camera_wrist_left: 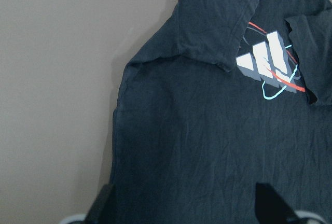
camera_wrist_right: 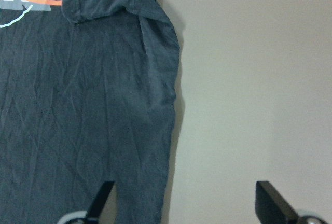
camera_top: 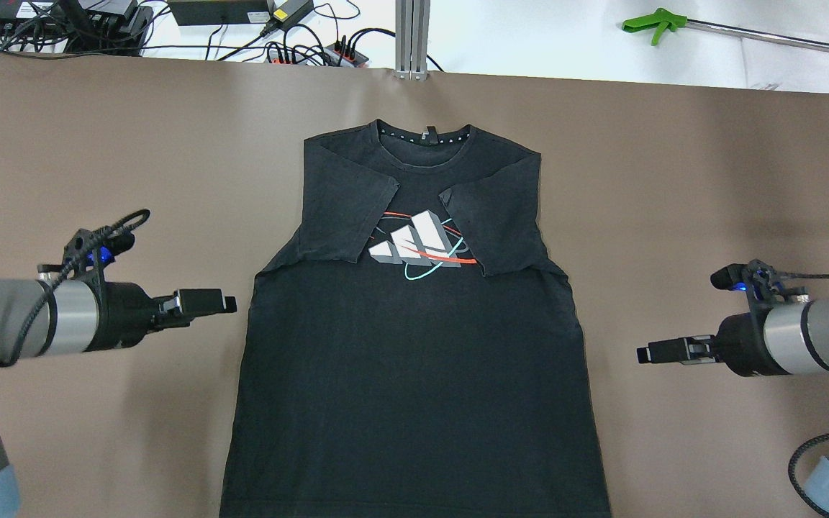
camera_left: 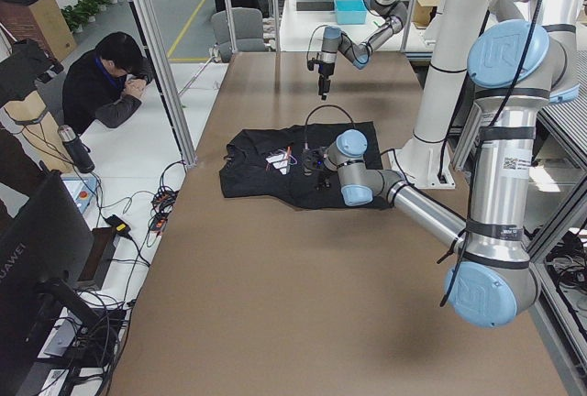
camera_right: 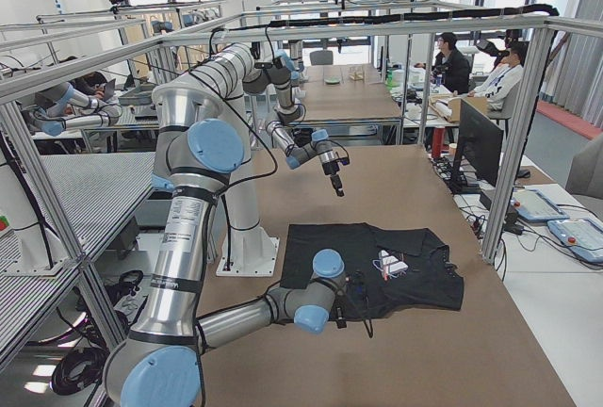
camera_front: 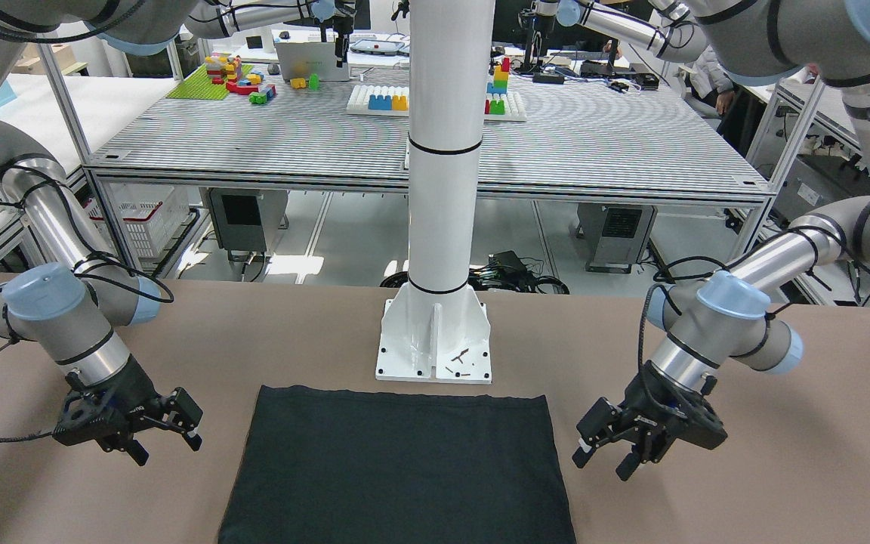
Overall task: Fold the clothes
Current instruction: 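Move both grippers down to the shirt hem corners nearest the robot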
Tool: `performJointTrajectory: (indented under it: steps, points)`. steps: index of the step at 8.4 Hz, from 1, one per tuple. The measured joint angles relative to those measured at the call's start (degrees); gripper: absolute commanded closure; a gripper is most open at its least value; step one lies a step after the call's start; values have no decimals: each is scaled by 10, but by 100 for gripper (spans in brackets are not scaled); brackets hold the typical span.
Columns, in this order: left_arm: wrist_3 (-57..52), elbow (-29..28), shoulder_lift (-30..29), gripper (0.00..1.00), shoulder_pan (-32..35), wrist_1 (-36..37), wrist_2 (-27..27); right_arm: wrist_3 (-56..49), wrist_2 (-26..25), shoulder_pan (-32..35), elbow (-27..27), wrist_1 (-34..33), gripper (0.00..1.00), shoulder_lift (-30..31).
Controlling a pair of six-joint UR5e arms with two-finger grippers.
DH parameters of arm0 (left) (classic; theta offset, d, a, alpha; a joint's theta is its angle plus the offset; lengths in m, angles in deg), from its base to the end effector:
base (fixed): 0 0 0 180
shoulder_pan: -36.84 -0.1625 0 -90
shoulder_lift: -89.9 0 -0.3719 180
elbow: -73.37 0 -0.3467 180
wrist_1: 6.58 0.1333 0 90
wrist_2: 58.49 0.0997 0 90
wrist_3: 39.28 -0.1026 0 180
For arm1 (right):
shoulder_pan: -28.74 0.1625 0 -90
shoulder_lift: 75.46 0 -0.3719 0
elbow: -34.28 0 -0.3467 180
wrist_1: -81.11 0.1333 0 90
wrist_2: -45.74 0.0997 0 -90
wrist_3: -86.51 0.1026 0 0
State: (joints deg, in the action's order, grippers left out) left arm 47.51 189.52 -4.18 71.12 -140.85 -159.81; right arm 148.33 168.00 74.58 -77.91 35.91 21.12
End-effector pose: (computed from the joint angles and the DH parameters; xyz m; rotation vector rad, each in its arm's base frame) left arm 0.3078 -0.3467 0.2897 0.2577 1.2875 -0.3343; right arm -0.2335 -0.3531 0.3948 0.2096 -1.1206 -0.0225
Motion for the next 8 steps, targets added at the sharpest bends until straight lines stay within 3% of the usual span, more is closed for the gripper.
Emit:
performJointTrajectory:
  steps: [3, 8]
  points:
    - [28, 13, 25, 6, -108, -1, 125, 131, 47, -36, 52, 183, 5, 44]
    - [30, 20, 33, 6, -124, 0, 146, 175, -37, -180, 58, 226, 6, 51]
